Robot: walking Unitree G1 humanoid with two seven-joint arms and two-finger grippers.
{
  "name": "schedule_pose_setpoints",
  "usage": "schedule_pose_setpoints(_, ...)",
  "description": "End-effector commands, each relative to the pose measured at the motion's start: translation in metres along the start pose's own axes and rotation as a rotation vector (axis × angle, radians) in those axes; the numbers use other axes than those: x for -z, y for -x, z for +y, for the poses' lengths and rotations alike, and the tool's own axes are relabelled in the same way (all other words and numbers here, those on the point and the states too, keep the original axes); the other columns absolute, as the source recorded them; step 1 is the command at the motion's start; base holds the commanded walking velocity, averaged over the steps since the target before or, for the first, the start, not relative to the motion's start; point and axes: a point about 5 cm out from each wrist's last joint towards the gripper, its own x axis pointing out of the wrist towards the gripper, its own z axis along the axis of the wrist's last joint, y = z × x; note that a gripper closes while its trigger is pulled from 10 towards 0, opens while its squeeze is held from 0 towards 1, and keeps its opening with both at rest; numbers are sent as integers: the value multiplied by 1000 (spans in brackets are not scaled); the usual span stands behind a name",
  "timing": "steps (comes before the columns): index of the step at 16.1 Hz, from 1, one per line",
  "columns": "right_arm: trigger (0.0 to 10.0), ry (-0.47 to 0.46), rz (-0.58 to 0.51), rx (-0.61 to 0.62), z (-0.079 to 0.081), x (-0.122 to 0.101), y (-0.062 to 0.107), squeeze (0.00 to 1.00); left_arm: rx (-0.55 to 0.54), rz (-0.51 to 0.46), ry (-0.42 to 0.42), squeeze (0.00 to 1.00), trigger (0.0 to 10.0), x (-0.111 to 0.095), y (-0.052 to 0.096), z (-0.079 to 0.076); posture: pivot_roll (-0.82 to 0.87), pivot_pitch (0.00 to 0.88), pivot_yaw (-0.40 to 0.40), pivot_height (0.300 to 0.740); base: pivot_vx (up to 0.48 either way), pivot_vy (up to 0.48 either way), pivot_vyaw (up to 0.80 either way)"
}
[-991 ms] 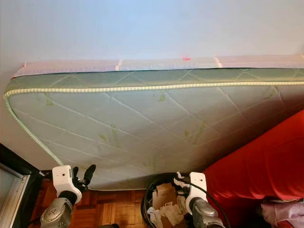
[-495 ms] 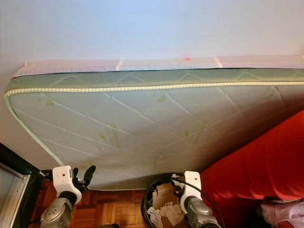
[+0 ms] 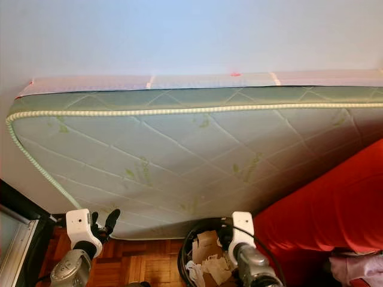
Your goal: Clean up the room
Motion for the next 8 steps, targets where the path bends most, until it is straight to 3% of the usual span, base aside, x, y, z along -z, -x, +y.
schedule_pose_setpoints(1, 10000, -25, 9, -14, -1, 4, 1, 1000, -7, 30, 2, 0, 10000, 5, 1, 1, 251, 131, -55, 740, 0, 0, 0)
schedule_pose_setpoints(2, 10000, -25, 8, -18, -1, 5, 1, 1000, -6, 44, 1, 0, 10000, 7, 1, 1, 251, 131, -55, 740, 0, 0, 0)
schedule_pose_setpoints(3, 10000, -29, 3, -11, -2, 6, 2, 0, -11, 61, 5, 0, 10000, 9, 2, 2, 243, 126, -54, 740, 0, 0, 0)
schedule_pose_setpoints(6, 10000, -81, -4, 29, -11, 12, 4, 0, -38, 140, -8, 0, 10000, 23, 8, 10, 235, 103, -47, 740, 0, 0, 0)
schedule_pose_setpoints(8, 10000, -154, 6, 98, -26, 20, 8, 0, -59, 248, -38, 0, 10000, 40, 19, 21, 209, 83, -27, 740, 0, 0, 0)
